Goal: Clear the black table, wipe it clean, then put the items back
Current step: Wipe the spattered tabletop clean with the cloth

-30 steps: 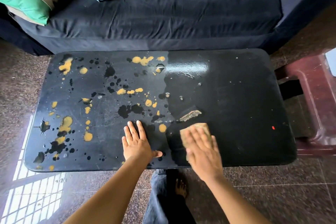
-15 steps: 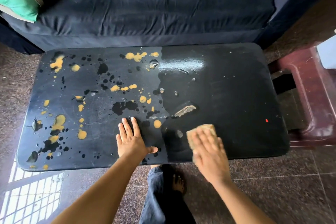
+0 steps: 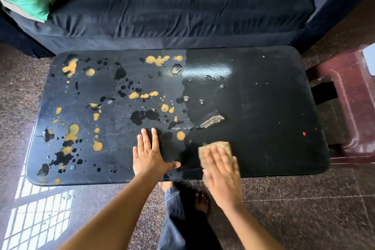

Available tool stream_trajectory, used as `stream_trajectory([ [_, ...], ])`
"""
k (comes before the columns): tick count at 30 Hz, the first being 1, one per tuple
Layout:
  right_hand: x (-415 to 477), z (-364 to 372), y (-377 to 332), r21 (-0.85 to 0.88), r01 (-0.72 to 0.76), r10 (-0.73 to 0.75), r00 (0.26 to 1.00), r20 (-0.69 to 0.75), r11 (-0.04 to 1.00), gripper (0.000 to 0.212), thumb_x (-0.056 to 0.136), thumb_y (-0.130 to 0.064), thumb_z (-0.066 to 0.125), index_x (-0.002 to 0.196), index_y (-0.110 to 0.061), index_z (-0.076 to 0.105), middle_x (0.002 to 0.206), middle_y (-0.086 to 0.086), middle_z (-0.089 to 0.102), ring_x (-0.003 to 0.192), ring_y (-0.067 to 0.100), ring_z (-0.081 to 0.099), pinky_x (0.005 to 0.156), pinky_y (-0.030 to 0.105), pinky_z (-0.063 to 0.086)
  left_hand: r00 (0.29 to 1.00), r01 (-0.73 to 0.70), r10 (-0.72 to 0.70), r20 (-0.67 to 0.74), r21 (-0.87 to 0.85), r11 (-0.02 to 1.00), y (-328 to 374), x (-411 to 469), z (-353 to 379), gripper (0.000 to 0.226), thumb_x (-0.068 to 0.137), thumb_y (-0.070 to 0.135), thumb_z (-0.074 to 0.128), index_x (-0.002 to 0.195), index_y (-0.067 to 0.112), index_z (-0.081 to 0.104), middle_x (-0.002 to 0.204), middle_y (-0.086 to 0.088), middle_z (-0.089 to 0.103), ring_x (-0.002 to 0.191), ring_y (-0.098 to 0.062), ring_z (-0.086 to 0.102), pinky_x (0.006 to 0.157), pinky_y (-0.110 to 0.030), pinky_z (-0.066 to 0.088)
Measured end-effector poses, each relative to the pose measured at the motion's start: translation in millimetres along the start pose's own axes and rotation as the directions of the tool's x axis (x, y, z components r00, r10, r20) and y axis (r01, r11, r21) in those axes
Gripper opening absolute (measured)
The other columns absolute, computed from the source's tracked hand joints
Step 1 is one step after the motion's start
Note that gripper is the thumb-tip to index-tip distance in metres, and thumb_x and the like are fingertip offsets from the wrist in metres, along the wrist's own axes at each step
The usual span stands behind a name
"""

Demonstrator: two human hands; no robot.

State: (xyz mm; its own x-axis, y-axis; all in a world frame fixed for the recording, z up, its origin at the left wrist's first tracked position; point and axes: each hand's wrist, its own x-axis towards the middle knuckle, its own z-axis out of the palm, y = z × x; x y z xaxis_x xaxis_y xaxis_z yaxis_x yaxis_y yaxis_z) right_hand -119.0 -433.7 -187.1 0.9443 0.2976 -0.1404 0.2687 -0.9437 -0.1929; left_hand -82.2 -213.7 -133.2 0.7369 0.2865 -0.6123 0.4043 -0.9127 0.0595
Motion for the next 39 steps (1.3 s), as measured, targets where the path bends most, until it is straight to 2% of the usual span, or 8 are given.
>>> stream_trajectory([
  [5, -3, -4, 0, -0.017, -0.131, 0.131, 0.991, 0.020, 0.991, 0.060, 0.098, -0.049, 0.020, 0.148, -0.018, 0.029, 0.156, 0.006, 0.023, 0.145, 0.025, 0.017, 0.111, 0.054, 0.026, 0.998, -0.034, 0.033, -0.054, -0.029, 0.999, -9, 1, -2, 0.108, 0.080, 0.070, 0.050, 0.151, 0.020, -0.015, 0.159, -0.009, -0.016, 0.147, -0.024, -0.009, 0.119, -0.041, 0.005],
  [9, 4, 8, -43, -0.064, 0.156, -0.154, 0.988, 0.031, 0.986, 0.079, 0.086, -0.062, 0.038, 0.149, -0.017, 0.026, 0.156, 0.008, 0.023, 0.144, 0.025, 0.019, 0.111, 0.052, 0.020, 0.991, -0.068, 0.065, -0.116, -0.018, 0.998, -15, 2, -3, 0.080, 0.095, 0.048, 0.045, 0.152, 0.024, -0.006, 0.160, -0.005, -0.008, 0.148, -0.022, -0.001, 0.120, -0.039, 0.009],
  [13, 12, 12, -54, -0.071, 0.264, -0.265, 0.964, 0.001, 0.962, 0.087, 0.078, -0.061, 0.055, 0.147, -0.016, 0.030, 0.151, 0.007, 0.035, 0.141, 0.024, 0.027, 0.108, 0.054, 0.033, 0.986, -0.102, 0.108, -0.127, 0.051, 0.993, -25, 3, -7, 0.072, 0.098, 0.040, 0.042, 0.152, 0.027, -0.003, 0.161, -0.003, -0.003, 0.148, -0.020, 0.005, 0.119, -0.036, 0.009],
  [17, 13, 6, -10, -0.180, 0.502, -0.508, 0.861, 0.012, 0.846, 0.092, 0.075, -0.058, 0.064, 0.148, -0.017, 0.028, 0.154, 0.002, 0.030, 0.142, 0.020, 0.027, 0.107, 0.047, 0.038, 0.980, -0.133, 0.144, -0.134, 0.092, 0.987, -33, 3, -9, 0.071, 0.098, 0.041, 0.041, 0.152, 0.029, -0.003, 0.161, -0.002, -0.002, 0.148, -0.019, 0.006, 0.119, -0.036, 0.010],
  [23, 7, 6, -13, -0.215, 0.436, -0.456, 0.889, -0.049, 0.874, 0.087, 0.078, -0.048, 0.068, 0.148, -0.015, 0.029, 0.154, 0.006, 0.029, 0.140, 0.023, 0.030, 0.107, 0.050, 0.037, 0.972, -0.135, 0.145, -0.188, 0.065, 0.989, -33, 3, -7, 0.064, 0.099, 0.033, 0.039, 0.152, 0.028, 0.003, 0.161, -0.001, 0.004, 0.147, -0.018, 0.010, 0.118, -0.035, 0.015],
  [32, 41, -4, -85, 0.238, 0.555, -0.539, 0.832, -0.131, 0.797, 0.036, 0.091, -0.024, 0.046, 0.123, -0.022, 0.063, 0.120, -0.008, 0.066, 0.113, 0.006, 0.059, 0.095, 0.028, 0.050, 0.968, -0.166, 0.139, -0.208, -0.120, 0.979, -43, 9, -21, 0.064, 0.092, 0.008, 0.041, 0.150, 0.029, 0.023, 0.155, 0.001, 0.027, 0.136, -0.018, 0.036, 0.107, -0.029, 0.030],
  [36, 59, -33, -91, 0.687, 0.224, -0.196, 0.973, -0.119, 0.691, 0.048, 0.094, -0.050, 0.043, 0.133, -0.023, 0.054, 0.128, -0.014, 0.058, 0.114, -0.005, 0.055, 0.097, 0.015, 0.044, 0.980, -0.072, -0.008, -0.198, -0.395, 0.916, -50, 15, -41, 0.054, 0.096, 0.009, 0.038, 0.144, 0.032, 0.037, 0.129, -0.008, 0.061, 0.112, -0.029, 0.057, 0.084, -0.033, 0.045],
  [39, 89, -56, -88, 0.841, 0.006, 0.026, 0.999, -0.024, 0.541, 0.045, 0.090, -0.040, 0.058, 0.133, -0.032, 0.050, 0.129, -0.024, 0.052, 0.116, -0.011, 0.051, 0.098, 0.011, 0.039, 0.967, -0.123, 0.006, -0.255, -0.442, 0.889, -49, 24, -58, 0.050, 0.096, 0.010, 0.043, 0.141, 0.031, 0.043, 0.124, -0.005, 0.064, 0.107, -0.027, 0.060, 0.082, -0.032, 0.048],
])
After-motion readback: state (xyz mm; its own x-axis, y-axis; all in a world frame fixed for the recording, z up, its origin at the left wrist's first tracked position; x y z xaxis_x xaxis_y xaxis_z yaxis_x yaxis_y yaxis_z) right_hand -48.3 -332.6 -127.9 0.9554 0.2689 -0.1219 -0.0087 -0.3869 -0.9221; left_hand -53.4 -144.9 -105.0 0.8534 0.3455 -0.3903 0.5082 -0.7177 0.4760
